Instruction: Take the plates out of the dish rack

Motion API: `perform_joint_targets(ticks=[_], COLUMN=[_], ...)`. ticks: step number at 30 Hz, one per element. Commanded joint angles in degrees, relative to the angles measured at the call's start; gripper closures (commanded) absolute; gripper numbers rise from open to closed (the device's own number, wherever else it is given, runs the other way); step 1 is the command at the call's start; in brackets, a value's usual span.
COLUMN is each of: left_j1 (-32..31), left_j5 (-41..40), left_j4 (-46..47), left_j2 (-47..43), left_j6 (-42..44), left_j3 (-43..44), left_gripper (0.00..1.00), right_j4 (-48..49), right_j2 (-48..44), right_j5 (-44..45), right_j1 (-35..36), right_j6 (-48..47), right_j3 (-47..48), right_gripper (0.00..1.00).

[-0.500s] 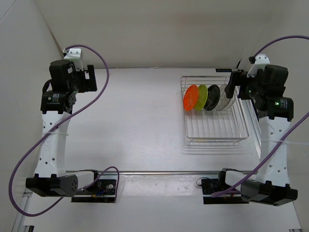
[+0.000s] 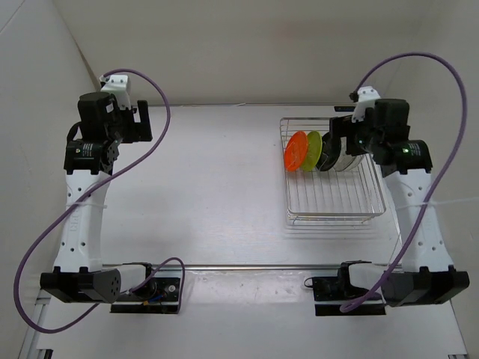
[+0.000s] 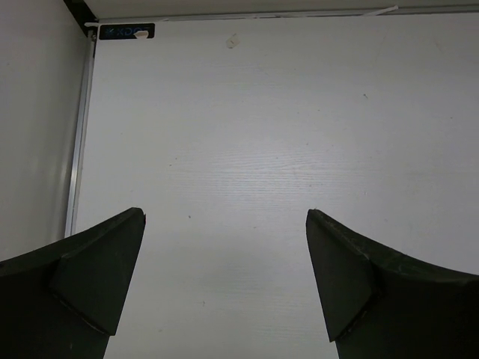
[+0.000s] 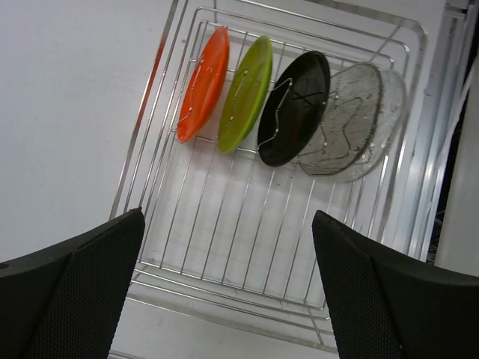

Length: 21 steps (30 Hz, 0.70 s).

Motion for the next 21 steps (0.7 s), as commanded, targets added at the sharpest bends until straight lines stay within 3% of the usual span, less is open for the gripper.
perform_joint_targets(ticks=[1,9,21], left_j1=[-0.9,-3.2,-3.8], left_j5=[3.3,2.7,-0.7], left_j4=[-0.3,-0.3,0.2], left_j2=[0.9,2.7,0.4], left_j6=[-0.5,-1.0,1.2], left_j3=[-0.6,-1.2,-2.7], left_gripper=[0.0,0.0,0.0], right_j4=[1.8,6.6,13.7], right_j2=[2.5,12.3,26.6], right_j5=[4.7,10.3,14.4], right_j1=[5.1,11.9,13.0], right_j6=[-1.0,0.1,-2.1], right_j3=[0.0,3.0,4.8], right_gripper=[0.05,0.13,0.24])
